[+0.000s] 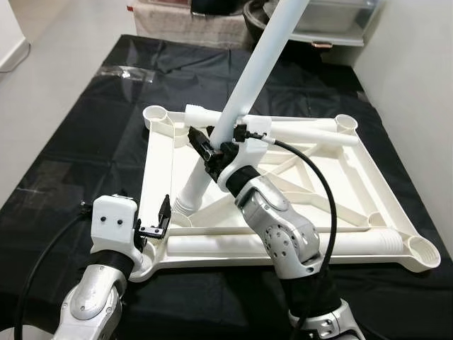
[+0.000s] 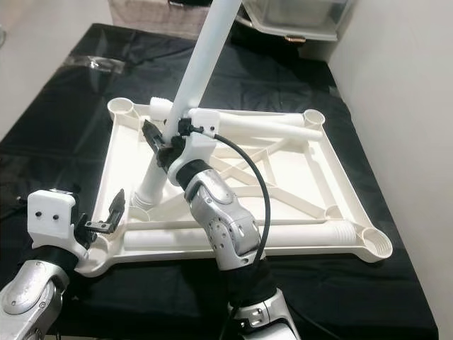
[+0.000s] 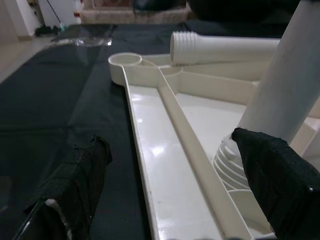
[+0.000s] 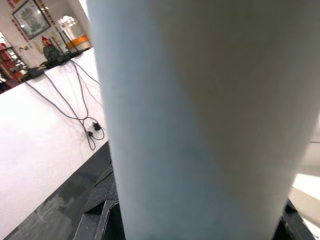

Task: Building children table

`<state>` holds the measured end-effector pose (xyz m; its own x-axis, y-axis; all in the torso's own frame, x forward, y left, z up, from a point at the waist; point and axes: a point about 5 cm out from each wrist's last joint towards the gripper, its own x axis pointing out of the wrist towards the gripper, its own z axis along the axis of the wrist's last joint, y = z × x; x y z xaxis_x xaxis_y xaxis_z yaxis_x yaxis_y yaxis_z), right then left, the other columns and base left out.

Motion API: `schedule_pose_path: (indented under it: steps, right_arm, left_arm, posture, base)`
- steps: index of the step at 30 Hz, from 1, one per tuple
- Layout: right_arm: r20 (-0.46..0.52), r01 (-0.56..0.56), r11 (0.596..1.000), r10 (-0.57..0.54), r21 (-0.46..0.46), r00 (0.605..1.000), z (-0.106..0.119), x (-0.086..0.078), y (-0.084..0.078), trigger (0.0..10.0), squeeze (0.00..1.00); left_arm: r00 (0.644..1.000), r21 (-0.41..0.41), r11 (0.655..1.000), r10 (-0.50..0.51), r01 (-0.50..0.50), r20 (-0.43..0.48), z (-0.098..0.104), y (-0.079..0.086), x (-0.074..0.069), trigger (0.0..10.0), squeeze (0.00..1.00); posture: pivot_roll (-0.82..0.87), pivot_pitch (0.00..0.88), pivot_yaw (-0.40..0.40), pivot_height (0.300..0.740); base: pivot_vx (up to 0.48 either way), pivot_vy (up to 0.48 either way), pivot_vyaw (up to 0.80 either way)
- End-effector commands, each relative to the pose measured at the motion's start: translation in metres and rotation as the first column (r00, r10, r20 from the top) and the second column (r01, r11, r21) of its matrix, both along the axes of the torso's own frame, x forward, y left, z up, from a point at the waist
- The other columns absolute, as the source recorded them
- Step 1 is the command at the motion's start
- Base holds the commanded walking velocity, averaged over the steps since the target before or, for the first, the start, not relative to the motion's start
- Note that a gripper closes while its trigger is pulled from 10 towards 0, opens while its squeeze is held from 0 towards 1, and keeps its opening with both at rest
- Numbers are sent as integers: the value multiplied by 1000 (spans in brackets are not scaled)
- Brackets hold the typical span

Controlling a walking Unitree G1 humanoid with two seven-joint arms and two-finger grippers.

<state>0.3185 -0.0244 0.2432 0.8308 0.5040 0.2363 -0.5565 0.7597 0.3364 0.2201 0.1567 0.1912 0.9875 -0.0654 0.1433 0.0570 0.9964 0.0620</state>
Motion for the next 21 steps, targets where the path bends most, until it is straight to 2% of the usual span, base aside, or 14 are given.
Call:
schedule_pose_path:
  steps: [1,2,4,5,6,7,9,10,11,12,13,16,17,21]
  right_arm:
    - [56,2,997,-6,76,998,25,0,14,10000,0]
    - [56,2,997,-6,76,998,25,0,14,10000,0]
    - [87,111,992,-116,65,989,33,10,-2,10000,0]
    - [87,111,992,-116,65,989,33,10,-2,10000,0]
    - [98,157,986,-161,49,982,35,13,-8,10000,0]
    - [95,249,969,-247,-4,964,36,18,-14,10000,0]
    - [95,249,969,-247,-4,964,36,18,-14,10000,0]
    - [96,321,947,-316,-30,944,40,24,-23,10000,0]
    - [96,321,947,-316,-30,944,40,24,-23,10000,0]
    - [165,308,951,-303,-7,939,50,25,-33,10000,0]
    - [165,308,951,-303,-7,939,50,25,-33,10000,0]
    - [235,289,957,-279,-11,931,58,26,-46,10000,0]
    - [274,270,963,-254,-20,927,55,20,-52,10000,0]
    - [279,231,972,-212,-37,937,39,11,-57,10000,0]
  left_arm:
    - [1000,1,1000,-10,10,-14,-5,-4,1,10000,0]
    - [1000,1,1000,-10,10,-14,-5,-4,1,10000,0]
    - [1000,-4,1000,-23,23,-11,-6,-8,2,10000,0]
    - [1000,-4,1000,-23,23,-11,-6,-8,2,10000,0]
    - [1000,-5,1000,-28,28,-12,-7,-9,2,10000,0]
    - [999,-8,999,-33,33,-13,-8,-11,2,10000,0]
    - [999,-8,999,-33,33,-13,-8,-11,2,10000,0]
    - [999,-10,999,-40,39,-15,-9,-13,2,10000,0]
    - [999,-10,999,-40,39,-15,-9,-13,2,10000,0]
    - [999,-15,999,-48,47,-18,-11,-16,2,10000,0]
    - [999,-15,999,-48,47,-18,-11,-16,2,10000,0]
    - [998,-24,998,-65,64,-22,-13,-21,3,10000,0]
    - [997,-26,997,-71,70,-25,-15,-23,4,10000,0]
    - [997,-23,997,-72,71,-40,-18,-23,7,10000,0]
  posture:
    - [102,93,-124,740]
    - [102,93,-124,740]
    - [102,81,-118,740]
    - [102,81,-118,740]
    - [104,76,-116,740]
    - [104,68,-115,740]
    - [104,68,-115,740]
    - [103,55,-112,740]
    - [103,55,-112,740]
    - [102,45,-108,740]
    - [102,45,-108,740]
    - [99,34,-103,740]
    - [97,27,-101,740]
    - [91,18,-93,740]
  base:
    - [0,0,0]
    - [0,0,0]
    - [0,0,0]
    - [0,0,0]
    - [0,0,0]
    - [0,0,0]
    - [0,0,0]
    - [0,0,0]
    - [0,0,0]
    - [0,0,0]
    - [0,0,0]
    - [0,0,0]
    - [0,0,0]
    - [0,0,0]
